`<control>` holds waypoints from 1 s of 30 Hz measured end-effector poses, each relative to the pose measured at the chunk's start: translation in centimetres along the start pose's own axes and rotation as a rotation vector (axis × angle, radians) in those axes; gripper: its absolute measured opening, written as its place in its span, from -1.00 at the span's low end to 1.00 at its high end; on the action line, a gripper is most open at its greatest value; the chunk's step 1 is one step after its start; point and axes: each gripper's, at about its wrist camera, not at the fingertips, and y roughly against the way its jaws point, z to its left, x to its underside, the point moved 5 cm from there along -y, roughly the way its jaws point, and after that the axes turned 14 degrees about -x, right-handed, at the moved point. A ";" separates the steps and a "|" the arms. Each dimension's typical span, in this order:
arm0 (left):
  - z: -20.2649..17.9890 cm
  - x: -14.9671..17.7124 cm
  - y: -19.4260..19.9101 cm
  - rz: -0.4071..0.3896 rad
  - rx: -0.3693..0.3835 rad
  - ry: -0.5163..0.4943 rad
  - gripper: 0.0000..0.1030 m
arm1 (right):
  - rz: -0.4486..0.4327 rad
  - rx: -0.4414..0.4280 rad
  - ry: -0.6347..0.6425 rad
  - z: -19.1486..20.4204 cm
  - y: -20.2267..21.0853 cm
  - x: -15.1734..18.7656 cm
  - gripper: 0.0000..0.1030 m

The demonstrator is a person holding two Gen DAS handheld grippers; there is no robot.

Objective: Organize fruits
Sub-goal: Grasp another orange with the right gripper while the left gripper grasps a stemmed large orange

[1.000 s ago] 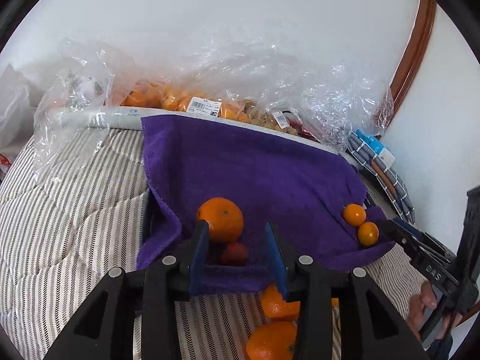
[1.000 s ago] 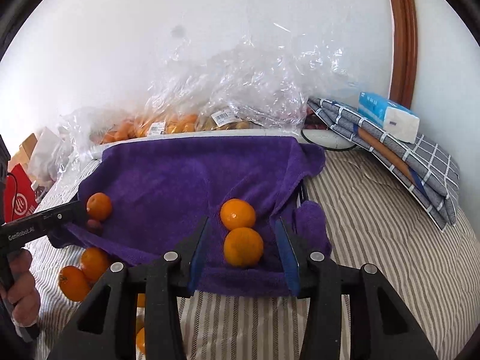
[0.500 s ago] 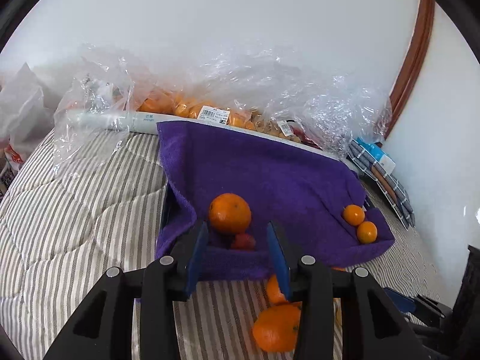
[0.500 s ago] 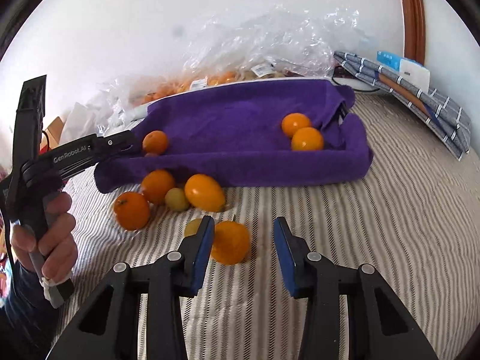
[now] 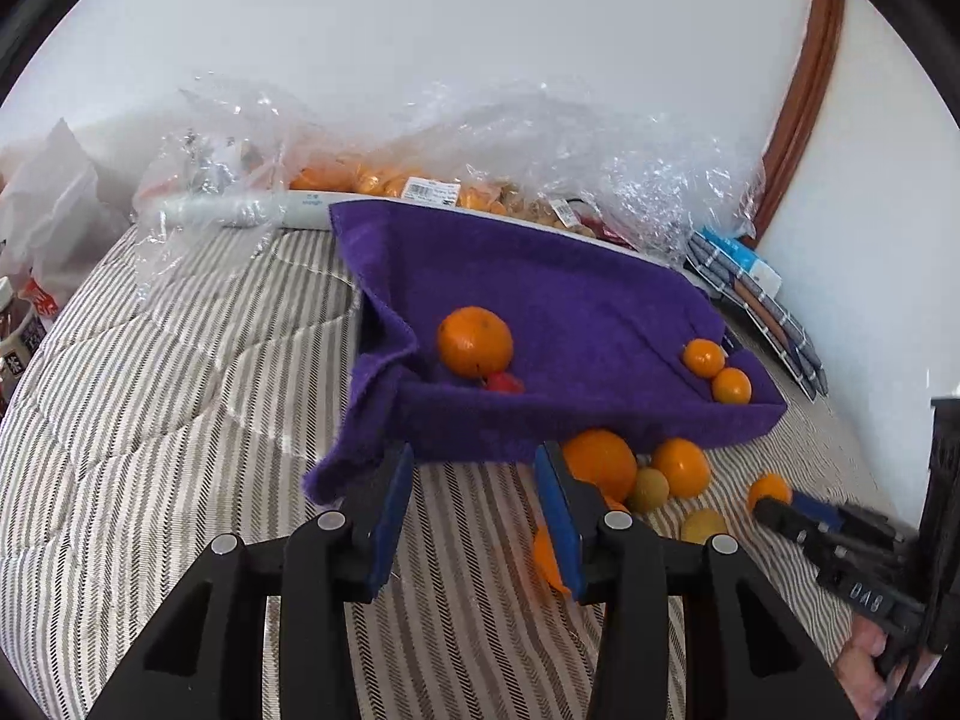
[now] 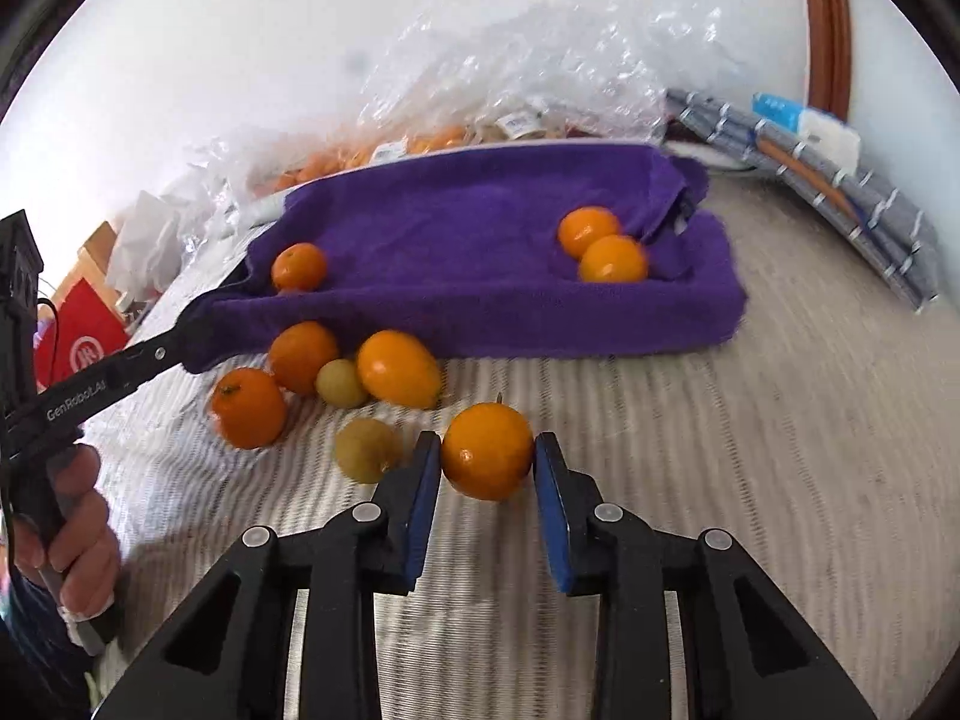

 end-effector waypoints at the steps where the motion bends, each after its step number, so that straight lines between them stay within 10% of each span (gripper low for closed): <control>1: -0.3 0.1 0.1 0.000 0.012 -0.012 -0.22 | -0.010 0.017 0.006 -0.4 0.5 -0.1 -0.39; 8: -3.6 1.8 0.6 0.054 0.145 -0.115 -0.13 | -0.003 0.050 0.007 -2.8 1.4 0.8 -0.39; 30: -4.9 2.6 0.0 0.077 0.096 -0.181 -0.21 | -0.071 -0.025 -0.083 -4.3 2.3 0.5 -0.39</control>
